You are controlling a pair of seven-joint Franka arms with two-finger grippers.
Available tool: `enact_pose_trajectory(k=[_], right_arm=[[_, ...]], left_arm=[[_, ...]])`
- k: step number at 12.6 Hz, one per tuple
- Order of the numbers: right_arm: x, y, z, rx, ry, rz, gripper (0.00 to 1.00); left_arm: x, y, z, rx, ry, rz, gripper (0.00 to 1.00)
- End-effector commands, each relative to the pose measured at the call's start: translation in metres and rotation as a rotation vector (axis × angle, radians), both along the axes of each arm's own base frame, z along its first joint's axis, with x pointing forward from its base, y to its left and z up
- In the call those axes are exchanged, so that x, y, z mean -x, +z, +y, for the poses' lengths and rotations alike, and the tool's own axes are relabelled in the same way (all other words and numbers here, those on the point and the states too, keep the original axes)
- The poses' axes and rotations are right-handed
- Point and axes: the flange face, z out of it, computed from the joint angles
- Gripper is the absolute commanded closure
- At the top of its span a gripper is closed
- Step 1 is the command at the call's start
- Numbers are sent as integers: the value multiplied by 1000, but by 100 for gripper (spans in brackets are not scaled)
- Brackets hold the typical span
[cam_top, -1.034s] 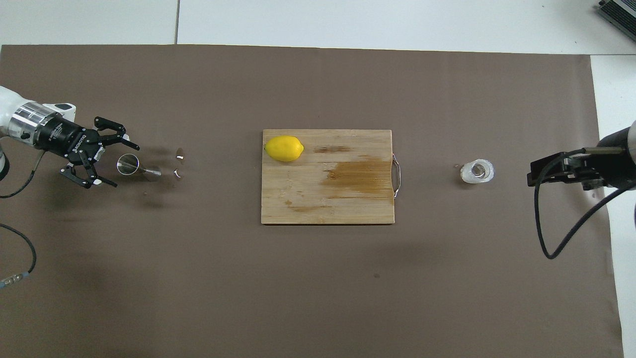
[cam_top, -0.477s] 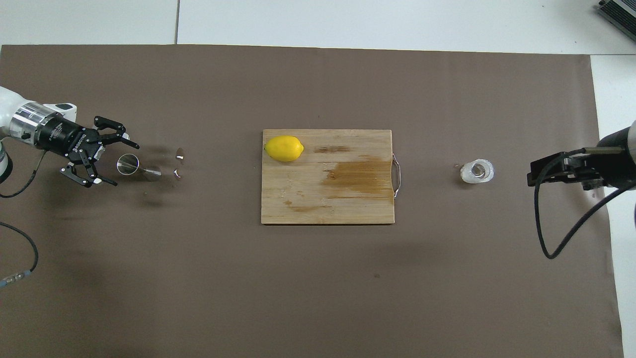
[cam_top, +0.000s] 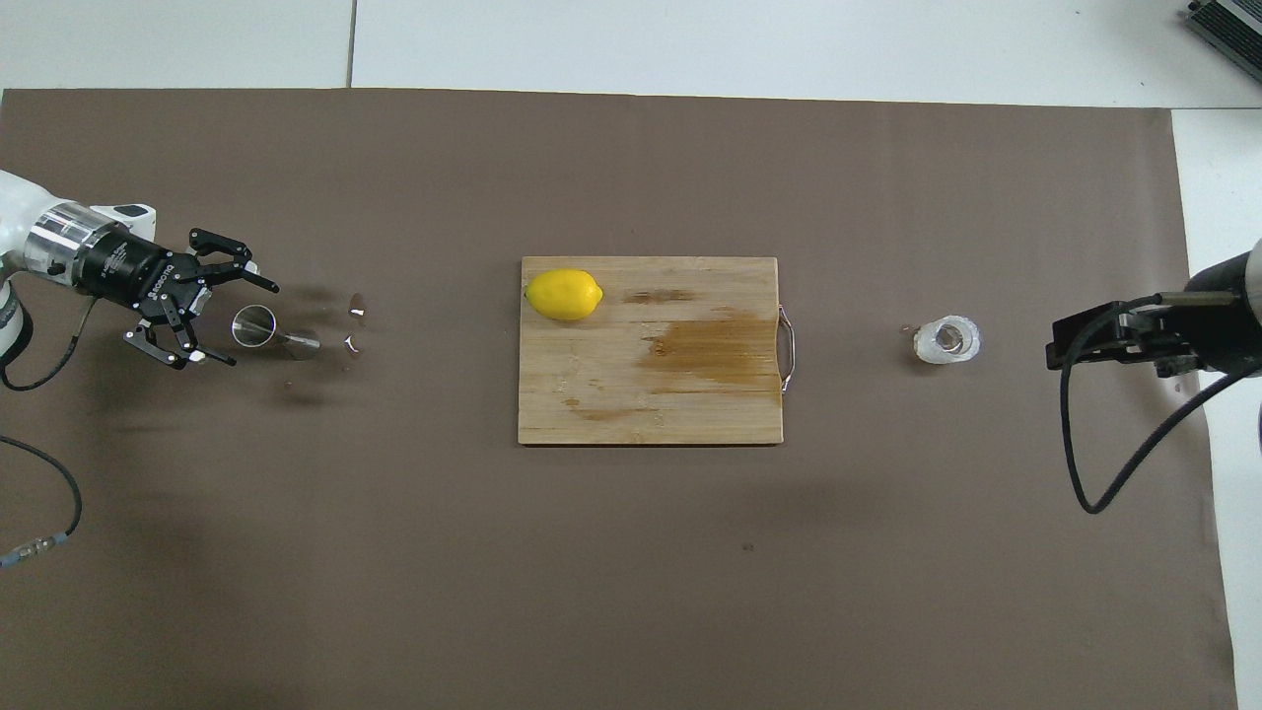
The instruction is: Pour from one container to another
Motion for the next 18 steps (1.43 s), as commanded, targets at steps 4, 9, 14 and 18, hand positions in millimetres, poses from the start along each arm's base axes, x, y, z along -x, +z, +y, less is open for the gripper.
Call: enact_pose_trajectory(k=[4,9,14,18], right_arm=[[1,0,0,-26,-13,5,0],[1,0,0,-26,-13,5,0],[1,0,0,-26,-13,5,0],[1,-1,0,-26,-13,7,0]], left_arm=[[-4,-9,2,-20,-26,-13,0],[-2,-17,-2,-20,-52,-15,0],[-1,-15,12,-24,-35,-21,0],[0,-14,19,-12,-19,-28,0]])
